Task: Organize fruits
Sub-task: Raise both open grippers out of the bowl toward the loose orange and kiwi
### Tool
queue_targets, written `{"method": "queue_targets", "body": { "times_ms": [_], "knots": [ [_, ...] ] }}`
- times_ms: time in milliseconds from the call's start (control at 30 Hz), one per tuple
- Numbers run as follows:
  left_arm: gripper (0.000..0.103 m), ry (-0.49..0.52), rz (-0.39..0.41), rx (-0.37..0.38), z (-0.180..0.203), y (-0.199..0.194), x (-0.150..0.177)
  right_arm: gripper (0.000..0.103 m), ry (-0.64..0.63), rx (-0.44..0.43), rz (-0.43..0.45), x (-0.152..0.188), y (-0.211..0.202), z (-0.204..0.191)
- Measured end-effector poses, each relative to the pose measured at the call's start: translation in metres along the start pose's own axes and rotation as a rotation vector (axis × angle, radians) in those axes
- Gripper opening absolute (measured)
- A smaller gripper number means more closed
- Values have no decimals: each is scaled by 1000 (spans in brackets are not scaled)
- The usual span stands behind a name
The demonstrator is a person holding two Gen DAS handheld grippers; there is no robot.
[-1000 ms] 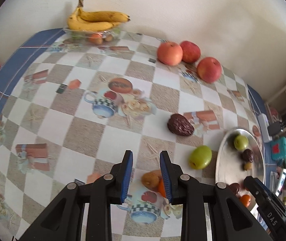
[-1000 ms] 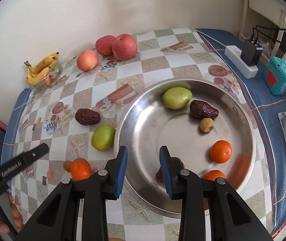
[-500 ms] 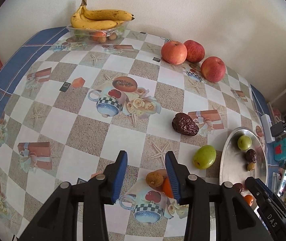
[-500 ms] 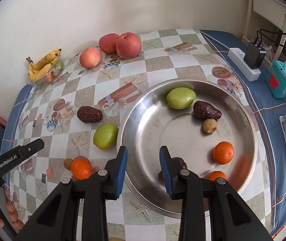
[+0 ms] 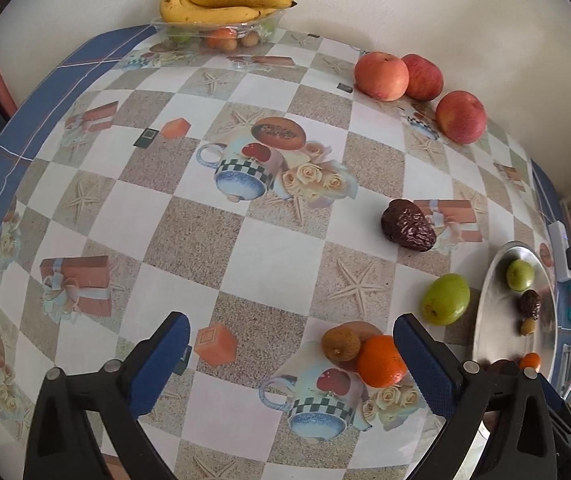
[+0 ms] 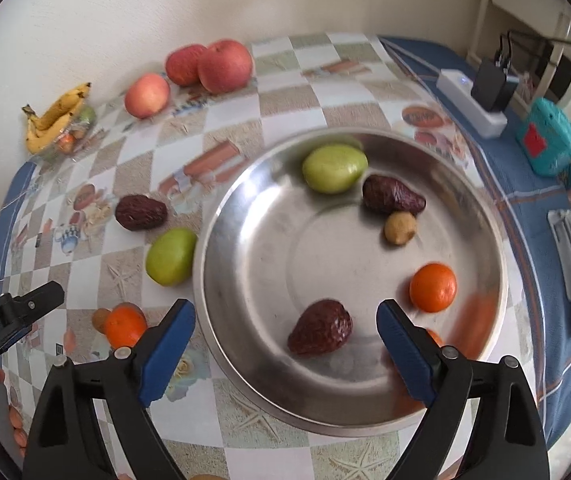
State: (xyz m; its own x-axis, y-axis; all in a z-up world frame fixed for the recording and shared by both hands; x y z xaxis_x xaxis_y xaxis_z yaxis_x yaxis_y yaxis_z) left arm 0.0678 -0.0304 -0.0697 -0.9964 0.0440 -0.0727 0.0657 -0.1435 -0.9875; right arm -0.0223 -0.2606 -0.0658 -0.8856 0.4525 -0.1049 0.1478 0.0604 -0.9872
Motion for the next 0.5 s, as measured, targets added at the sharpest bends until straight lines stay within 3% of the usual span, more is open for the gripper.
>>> {"method": "queue_targets", "body": {
  "times_ms": [267,500],
  "knots": [
    [103,-31,-1,9,-11,-3,-5,93,-8,19,-54,5,13,0],
    [103,-128,67,-16,-47,-21,-19,93,-30,-2,-59,3,12,-12]
  ]
}}
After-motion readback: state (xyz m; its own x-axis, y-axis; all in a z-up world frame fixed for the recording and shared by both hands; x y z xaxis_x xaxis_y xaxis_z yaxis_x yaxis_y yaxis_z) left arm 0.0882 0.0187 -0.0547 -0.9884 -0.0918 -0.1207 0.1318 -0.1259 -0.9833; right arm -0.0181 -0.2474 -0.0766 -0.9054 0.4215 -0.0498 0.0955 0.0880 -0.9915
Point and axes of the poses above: each gripper's, at about its wrist camera, not at the fingertips, and y roughly the way its jaws point, z to its right, x to its underside, the point moved 7 cm from there along y, roughly the way its jaws point, and after that the axes turned 14 degrees about -z, right-handed, at the moved point
